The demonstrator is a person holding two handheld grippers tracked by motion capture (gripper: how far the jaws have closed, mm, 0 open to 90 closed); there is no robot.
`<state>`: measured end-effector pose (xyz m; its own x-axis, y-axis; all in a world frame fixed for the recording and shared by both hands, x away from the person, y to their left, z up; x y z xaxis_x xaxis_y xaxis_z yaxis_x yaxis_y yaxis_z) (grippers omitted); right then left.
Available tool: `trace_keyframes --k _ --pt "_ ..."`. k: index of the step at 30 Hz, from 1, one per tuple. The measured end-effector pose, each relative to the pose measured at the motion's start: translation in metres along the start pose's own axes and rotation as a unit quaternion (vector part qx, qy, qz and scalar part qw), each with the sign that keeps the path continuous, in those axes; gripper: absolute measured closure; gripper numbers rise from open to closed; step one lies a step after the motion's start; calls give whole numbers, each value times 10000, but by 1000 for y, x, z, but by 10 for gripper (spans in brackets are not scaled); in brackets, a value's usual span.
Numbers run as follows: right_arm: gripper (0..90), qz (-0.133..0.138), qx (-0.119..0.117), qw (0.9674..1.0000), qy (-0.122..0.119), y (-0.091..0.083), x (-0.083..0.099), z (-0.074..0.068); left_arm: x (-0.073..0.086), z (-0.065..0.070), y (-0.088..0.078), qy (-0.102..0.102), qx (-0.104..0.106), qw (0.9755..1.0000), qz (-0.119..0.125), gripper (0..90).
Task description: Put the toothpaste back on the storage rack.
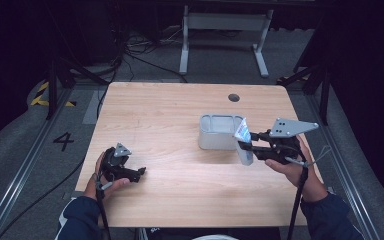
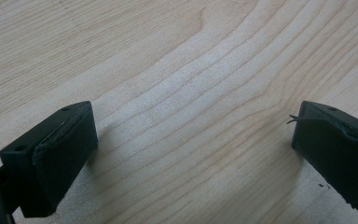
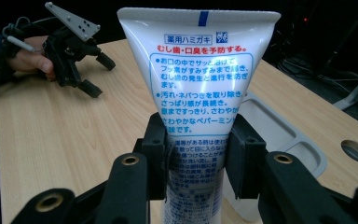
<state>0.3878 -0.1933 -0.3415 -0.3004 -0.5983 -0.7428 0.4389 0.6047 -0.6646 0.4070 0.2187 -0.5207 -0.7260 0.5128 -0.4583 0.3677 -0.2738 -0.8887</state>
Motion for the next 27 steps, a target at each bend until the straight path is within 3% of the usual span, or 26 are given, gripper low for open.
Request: trace_keyframes --k 16,27 --pt "649 167 226 9996 -71 6 -26 18 0 0 0 3 0 10000 -3 5" --pt "647 375 335 9987 54 8 -45 34 0 0 0 -2 1 10000 0 5"
Point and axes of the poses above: each handheld gripper's, and its own axes: y roughly forward along the jaws, x roughly out of its underside, z roughly to its right, the point moved 5 cm from there along y, roughly forward along the jaws, and after that the axes turned 14 degrees about -z, right-handed, at the moved point
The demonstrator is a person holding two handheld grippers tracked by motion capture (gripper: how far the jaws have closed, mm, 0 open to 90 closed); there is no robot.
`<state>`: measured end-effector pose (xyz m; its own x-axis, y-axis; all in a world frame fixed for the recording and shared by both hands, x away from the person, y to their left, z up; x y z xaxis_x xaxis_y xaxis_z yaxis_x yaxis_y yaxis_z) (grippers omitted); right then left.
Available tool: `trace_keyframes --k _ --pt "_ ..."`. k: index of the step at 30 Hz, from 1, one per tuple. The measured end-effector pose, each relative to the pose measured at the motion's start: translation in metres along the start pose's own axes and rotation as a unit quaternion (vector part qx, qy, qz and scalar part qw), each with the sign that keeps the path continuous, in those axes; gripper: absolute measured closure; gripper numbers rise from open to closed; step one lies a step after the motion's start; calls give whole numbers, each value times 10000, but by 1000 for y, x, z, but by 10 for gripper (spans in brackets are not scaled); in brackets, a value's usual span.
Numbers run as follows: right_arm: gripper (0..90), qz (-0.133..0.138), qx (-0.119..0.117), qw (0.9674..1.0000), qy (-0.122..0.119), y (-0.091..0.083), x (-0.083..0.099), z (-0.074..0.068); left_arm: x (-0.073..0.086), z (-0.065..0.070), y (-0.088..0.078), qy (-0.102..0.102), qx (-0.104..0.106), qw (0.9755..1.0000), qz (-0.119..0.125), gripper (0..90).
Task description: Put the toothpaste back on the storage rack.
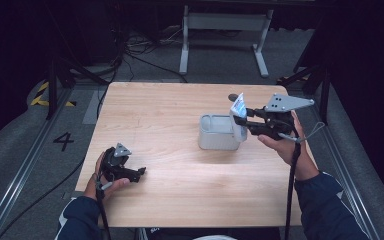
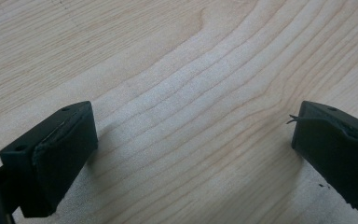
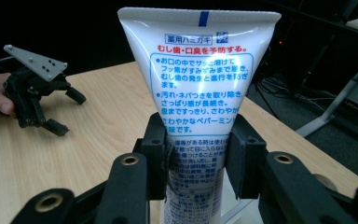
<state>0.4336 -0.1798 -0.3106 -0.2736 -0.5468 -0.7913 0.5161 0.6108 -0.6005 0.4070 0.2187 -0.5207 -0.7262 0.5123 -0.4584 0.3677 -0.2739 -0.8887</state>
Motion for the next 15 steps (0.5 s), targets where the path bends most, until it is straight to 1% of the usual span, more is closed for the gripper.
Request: trace_keyframes --k 8,15 --pt "645 44 63 10000 20 10 -12 8 0 0 0 3 0 10000 -2 5" --pt "645 20 111 9999 78 21 -20 15 0 0 0 4 2 10000 -4 5"
Point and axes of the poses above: each handheld gripper's, and its own axes: y roughly forward along the jaws, x roughly out of its underside, z roughly to its right, the point moved 5 cm from there along y, roughly forward along the jaws, and after that the axes turned 14 degrees about -z, right-handed, at the moved point
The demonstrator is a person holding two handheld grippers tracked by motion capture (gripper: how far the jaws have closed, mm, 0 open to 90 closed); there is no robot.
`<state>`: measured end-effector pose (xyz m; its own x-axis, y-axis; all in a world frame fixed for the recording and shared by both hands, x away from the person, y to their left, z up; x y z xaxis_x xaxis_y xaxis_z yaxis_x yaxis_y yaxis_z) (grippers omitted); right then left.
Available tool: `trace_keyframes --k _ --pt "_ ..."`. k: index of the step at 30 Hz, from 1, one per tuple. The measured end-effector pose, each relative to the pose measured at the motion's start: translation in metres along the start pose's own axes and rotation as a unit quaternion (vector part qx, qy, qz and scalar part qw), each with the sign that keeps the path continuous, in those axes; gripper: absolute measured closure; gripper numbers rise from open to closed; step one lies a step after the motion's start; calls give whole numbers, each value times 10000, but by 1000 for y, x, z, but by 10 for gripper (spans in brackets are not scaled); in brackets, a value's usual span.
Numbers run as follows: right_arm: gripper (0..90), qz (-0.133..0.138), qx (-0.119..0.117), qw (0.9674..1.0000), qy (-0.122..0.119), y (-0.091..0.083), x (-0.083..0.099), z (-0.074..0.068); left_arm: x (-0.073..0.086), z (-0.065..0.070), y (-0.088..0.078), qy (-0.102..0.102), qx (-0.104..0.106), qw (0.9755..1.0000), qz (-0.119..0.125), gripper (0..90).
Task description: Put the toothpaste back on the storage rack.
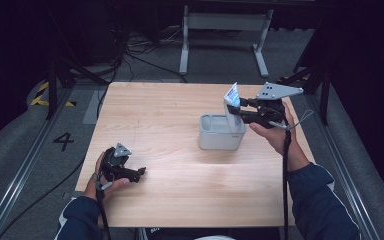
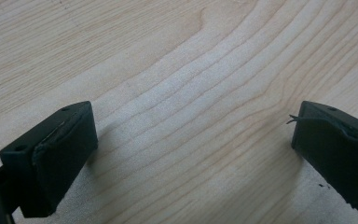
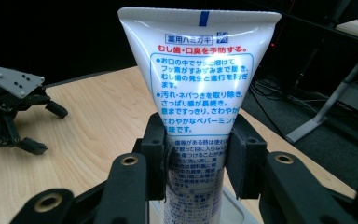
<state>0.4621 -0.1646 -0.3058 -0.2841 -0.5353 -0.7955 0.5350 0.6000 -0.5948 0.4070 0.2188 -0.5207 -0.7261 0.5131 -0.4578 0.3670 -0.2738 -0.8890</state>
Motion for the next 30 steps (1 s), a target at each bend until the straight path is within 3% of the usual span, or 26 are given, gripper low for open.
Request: trace_keyframes --k 15,30 --pt "643 -101 61 9999 13 21 -7 6 0 0 0 1 0 10000 1 5" --pt "641 -231 56 9996 145 45 -1 15 0 0 0 3 -1 10000 -1 5"
Point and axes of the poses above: each handheld gripper's, and its own axes: y roughly forward along the jaws, x roughly out of its underside, z roughly to its right, the point moved 5 cm from there along y, roughly forward along the jaws, and after that the axes turned 14 degrees about -z, right-handed, at the moved point
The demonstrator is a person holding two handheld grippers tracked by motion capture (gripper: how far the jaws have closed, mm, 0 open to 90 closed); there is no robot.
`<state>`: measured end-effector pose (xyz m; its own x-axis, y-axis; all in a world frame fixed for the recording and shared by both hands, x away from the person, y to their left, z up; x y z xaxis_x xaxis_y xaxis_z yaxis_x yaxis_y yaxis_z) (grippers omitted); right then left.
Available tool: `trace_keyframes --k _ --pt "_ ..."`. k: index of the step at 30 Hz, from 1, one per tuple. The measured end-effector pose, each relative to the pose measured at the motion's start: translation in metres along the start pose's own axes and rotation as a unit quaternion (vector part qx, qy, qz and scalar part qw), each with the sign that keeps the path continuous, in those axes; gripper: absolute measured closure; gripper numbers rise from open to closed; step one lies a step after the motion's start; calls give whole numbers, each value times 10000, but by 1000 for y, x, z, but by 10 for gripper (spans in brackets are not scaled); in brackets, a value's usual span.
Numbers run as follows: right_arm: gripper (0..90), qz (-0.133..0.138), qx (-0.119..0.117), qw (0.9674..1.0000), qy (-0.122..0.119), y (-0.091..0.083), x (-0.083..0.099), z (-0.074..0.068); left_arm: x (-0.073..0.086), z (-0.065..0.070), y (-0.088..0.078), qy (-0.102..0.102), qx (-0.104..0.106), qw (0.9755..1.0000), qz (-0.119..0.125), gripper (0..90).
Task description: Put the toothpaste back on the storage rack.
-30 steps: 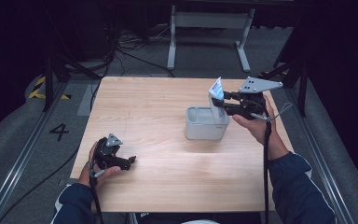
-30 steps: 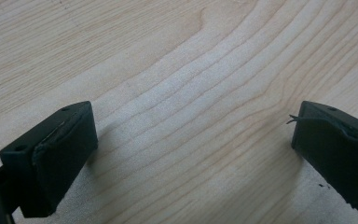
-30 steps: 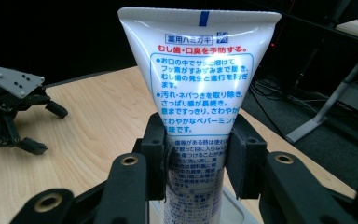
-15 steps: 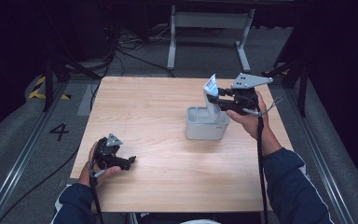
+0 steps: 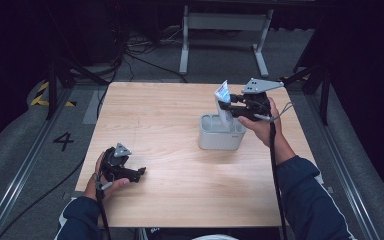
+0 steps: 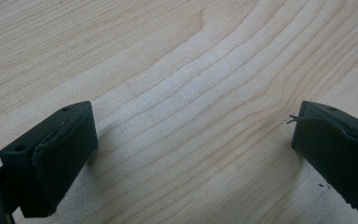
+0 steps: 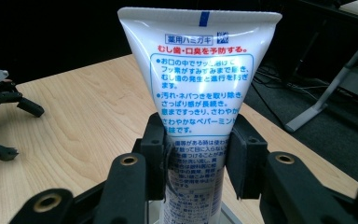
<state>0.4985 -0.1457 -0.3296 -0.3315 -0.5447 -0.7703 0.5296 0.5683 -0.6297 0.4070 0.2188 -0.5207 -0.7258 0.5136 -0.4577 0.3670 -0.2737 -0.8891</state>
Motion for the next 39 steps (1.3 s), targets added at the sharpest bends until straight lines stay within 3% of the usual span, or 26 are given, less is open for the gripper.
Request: trace_keyframes --k 19,39 --pt "639 -138 55 9999 66 15 12 8 0 0 0 0 0 10000 -1 5" --pt "632 -470 -25 9988 105 31 41 11 0 0 0 -1 -2 10000 1 5"
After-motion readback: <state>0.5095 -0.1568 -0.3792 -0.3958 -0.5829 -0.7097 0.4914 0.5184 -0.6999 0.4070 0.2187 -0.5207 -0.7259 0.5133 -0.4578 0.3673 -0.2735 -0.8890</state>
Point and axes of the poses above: each handheld gripper's, and its own axes: y roughly forward along the jaws, x roughly out of its underside, z roughly to its right, the point moved 5 cm from there along y, roughly forward along the jaws, and after that the axes turned 14 degrees about -z, right-handed, at the moved point
